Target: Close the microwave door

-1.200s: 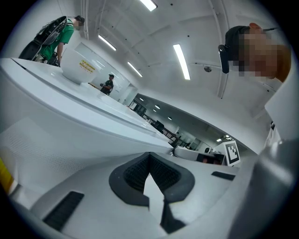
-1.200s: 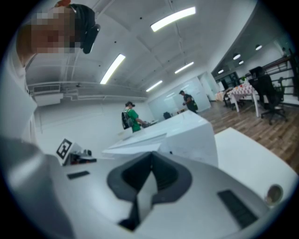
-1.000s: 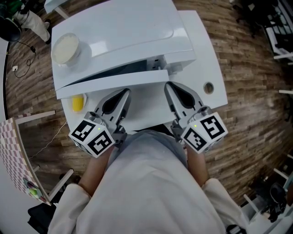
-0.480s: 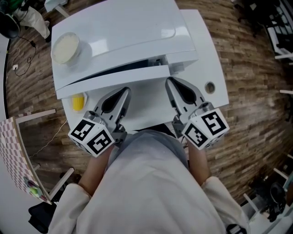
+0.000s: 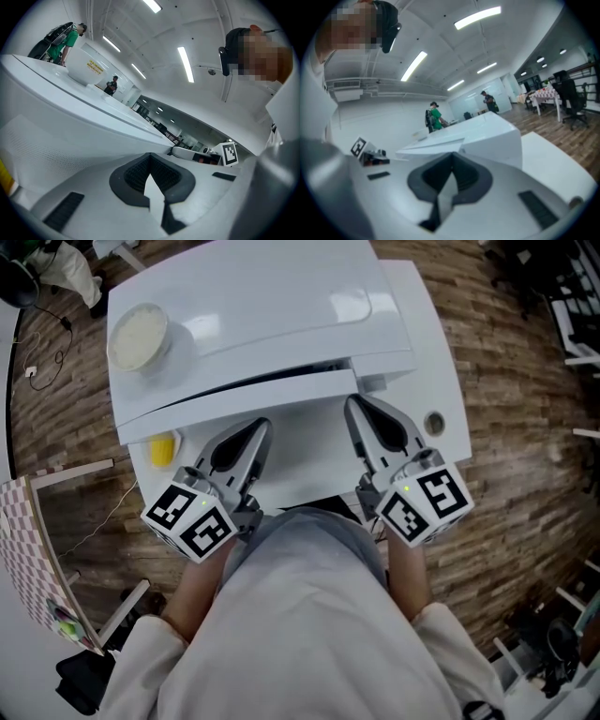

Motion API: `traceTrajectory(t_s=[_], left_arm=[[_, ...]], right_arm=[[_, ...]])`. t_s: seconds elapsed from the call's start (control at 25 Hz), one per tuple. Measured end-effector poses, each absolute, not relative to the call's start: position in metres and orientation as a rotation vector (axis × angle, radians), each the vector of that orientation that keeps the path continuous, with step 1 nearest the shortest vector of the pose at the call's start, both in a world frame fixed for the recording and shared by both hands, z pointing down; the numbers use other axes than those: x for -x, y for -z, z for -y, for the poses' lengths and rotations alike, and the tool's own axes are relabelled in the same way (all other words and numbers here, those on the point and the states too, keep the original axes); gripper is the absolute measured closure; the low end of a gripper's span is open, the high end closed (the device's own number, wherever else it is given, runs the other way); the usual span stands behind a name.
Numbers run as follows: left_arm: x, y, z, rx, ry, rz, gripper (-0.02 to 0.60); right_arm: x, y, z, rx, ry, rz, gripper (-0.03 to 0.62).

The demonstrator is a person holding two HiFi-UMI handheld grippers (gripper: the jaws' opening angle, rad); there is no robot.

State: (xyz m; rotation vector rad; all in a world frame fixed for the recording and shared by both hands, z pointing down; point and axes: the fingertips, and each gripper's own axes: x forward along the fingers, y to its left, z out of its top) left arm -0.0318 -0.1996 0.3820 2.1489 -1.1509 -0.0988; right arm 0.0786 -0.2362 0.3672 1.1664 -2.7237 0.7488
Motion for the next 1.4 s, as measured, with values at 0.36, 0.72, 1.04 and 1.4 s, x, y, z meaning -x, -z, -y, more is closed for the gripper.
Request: traceTrajectory(t_s=[0.36, 0.72, 1.04, 1.4], left_arm=[[0.037, -0.388, 0.206, -2.137, 0.106, 1.146, 0.565], [0.039, -0.387, 0.206, -2.132, 0.112, 1.137, 0.565], [0.036, -0.387, 0.202, -2.133, 0.111, 1.136, 0.565], [0.030, -0.382, 0.197, -2.142, 0.124, 1.120, 0.565]], right_arm=[[-0.075, -0.369, 0.245, -1.219, -0.739, 2.691, 0.571], [-0.074, -0.368, 0.249, -1.234, -0.749, 2.691, 0.571], [-0.072, -0.369, 0.255, -1.248, -0.748, 2.690, 0.571], [-0.073, -0.370, 0.251, -1.161, -0.678, 2.700, 0.571]])
